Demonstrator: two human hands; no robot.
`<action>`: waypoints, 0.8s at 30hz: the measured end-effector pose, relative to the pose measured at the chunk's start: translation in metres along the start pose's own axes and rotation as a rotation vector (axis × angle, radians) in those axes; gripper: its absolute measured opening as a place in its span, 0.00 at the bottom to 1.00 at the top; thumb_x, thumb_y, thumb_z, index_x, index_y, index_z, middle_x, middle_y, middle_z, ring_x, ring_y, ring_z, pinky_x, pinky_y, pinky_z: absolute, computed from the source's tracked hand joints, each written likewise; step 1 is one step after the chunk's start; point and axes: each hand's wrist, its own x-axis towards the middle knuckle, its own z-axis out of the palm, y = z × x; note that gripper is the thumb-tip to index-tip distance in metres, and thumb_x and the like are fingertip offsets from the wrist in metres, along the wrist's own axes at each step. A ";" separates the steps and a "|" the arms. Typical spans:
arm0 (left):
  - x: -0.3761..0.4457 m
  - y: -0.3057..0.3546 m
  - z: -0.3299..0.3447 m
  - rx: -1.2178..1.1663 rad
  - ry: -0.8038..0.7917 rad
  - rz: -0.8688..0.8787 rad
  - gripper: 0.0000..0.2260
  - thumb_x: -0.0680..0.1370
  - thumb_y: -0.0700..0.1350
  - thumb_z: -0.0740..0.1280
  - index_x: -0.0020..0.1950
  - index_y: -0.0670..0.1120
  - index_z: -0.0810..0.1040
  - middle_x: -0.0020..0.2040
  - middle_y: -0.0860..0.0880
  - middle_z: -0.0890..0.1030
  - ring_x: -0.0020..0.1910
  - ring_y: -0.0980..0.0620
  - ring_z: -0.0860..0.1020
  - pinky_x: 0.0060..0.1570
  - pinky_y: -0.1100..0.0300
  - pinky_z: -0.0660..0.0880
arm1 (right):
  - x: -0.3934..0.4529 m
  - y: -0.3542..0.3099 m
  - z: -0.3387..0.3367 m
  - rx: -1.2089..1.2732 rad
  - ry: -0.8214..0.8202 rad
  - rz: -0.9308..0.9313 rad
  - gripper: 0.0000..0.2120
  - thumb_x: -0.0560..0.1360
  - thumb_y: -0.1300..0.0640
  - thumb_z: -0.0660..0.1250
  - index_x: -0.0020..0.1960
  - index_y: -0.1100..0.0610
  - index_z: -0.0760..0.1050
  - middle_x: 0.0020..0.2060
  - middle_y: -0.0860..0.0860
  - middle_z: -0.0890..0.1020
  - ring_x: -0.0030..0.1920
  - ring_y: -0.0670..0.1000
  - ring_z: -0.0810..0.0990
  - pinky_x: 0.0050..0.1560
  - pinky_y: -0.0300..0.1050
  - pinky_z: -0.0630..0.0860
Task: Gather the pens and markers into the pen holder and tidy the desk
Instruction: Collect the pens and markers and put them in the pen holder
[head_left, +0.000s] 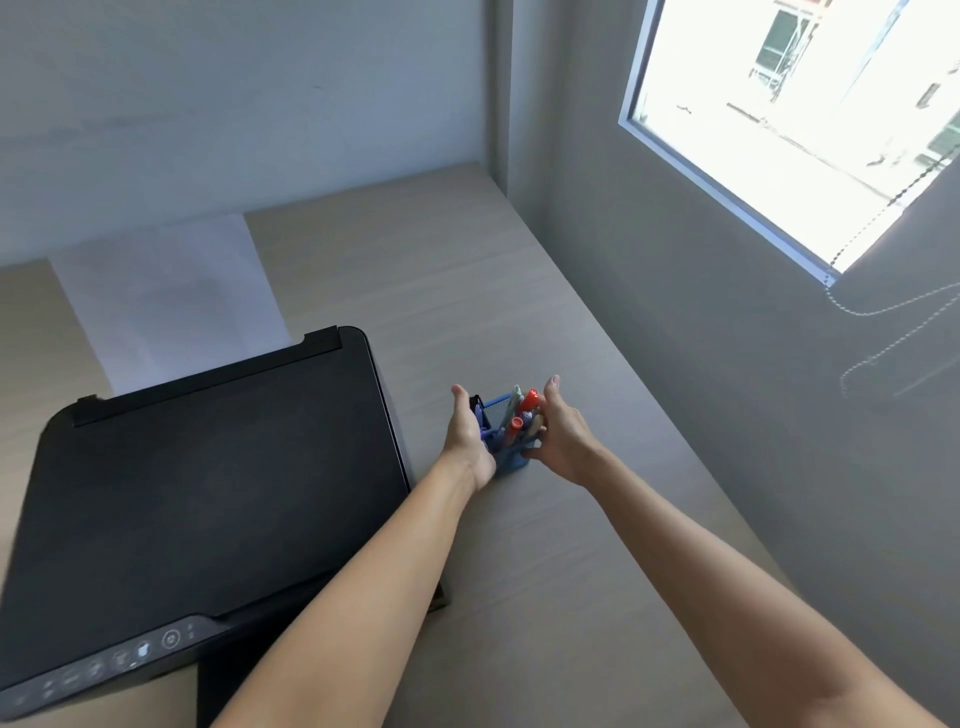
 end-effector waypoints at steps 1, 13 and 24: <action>0.009 0.002 -0.003 -0.045 0.035 -0.021 0.48 0.61 0.77 0.57 0.70 0.46 0.72 0.66 0.43 0.78 0.59 0.40 0.81 0.58 0.43 0.79 | 0.002 -0.001 0.004 0.008 0.002 0.004 0.36 0.79 0.37 0.47 0.71 0.66 0.64 0.68 0.68 0.70 0.67 0.66 0.72 0.65 0.59 0.67; -0.021 0.063 -0.006 -0.009 0.247 0.069 0.33 0.77 0.68 0.49 0.71 0.46 0.71 0.39 0.50 0.77 0.24 0.50 0.81 0.35 0.55 0.78 | 0.030 -0.013 0.052 -0.051 -0.057 0.001 0.36 0.78 0.35 0.48 0.66 0.64 0.69 0.68 0.67 0.71 0.67 0.64 0.73 0.68 0.61 0.65; -0.085 0.086 -0.010 0.107 0.088 0.089 0.26 0.81 0.61 0.49 0.69 0.44 0.67 0.43 0.43 0.82 0.23 0.51 0.82 0.27 0.62 0.81 | -0.016 -0.047 0.062 -0.408 0.032 -0.182 0.33 0.80 0.38 0.45 0.77 0.58 0.53 0.78 0.54 0.54 0.78 0.54 0.52 0.76 0.54 0.48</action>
